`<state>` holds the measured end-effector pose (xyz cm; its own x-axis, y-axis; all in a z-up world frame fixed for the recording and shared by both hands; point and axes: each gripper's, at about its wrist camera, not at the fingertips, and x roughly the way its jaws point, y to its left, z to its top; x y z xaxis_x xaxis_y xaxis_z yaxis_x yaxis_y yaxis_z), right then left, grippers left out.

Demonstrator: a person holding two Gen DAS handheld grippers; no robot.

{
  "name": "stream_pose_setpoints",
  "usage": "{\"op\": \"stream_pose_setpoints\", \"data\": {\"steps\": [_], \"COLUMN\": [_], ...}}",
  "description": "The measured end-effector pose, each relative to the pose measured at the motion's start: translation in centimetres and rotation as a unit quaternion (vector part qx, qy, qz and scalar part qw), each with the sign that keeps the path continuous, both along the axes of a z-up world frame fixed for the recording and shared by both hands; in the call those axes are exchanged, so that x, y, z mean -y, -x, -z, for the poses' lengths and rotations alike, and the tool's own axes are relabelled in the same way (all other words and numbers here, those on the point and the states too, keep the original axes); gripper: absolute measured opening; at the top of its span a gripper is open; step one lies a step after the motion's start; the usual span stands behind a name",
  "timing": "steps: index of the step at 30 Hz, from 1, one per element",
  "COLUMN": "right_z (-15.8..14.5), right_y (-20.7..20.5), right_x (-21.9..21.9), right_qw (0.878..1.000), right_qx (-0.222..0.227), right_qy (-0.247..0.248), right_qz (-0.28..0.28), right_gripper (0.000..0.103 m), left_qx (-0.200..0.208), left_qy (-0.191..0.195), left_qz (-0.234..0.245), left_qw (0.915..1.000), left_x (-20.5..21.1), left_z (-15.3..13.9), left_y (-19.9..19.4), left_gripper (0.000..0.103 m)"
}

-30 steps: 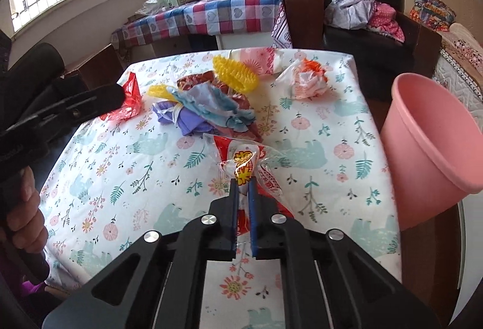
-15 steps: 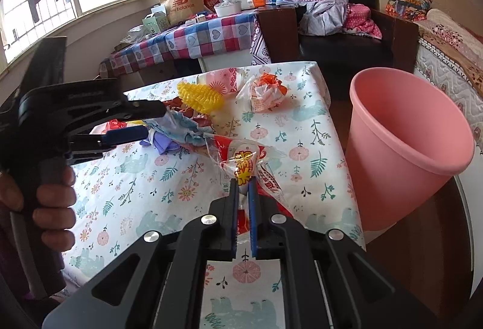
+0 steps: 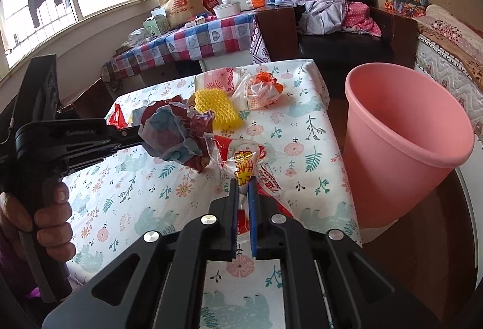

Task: Collect trash
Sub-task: 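Grasp the red-yellow candy wrapper with the right tool while the left tool grasps the crumpled blue-white wrapper, then carry both wrappers over the pink bucket and open both tools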

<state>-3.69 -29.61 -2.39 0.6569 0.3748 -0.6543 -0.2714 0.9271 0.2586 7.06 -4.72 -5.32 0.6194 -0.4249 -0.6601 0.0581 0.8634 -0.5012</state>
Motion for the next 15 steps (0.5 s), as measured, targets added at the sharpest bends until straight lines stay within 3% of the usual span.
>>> {"op": "stream_pose_setpoints", "data": {"steps": [7, 15], "right_z": [-0.9, -1.9], "right_y": [0.2, 0.0], "right_x": [0.9, 3.0], "right_qw": [1.000, 0.998], "right_qx": [0.019, 0.041], "right_qy": [-0.006, -0.008], "right_qz": [0.014, 0.046], "right_gripper": [0.006, 0.006], "left_qx": [0.073, 0.116], "left_qy": [-0.025, -0.039], "left_qz": [0.028, 0.064], "left_qw": [0.9967, 0.9904], "left_x": [1.3, 4.0], "left_z": [-3.2, -6.2], "left_y": [2.2, 2.2], "left_gripper": [0.000, 0.000]}}
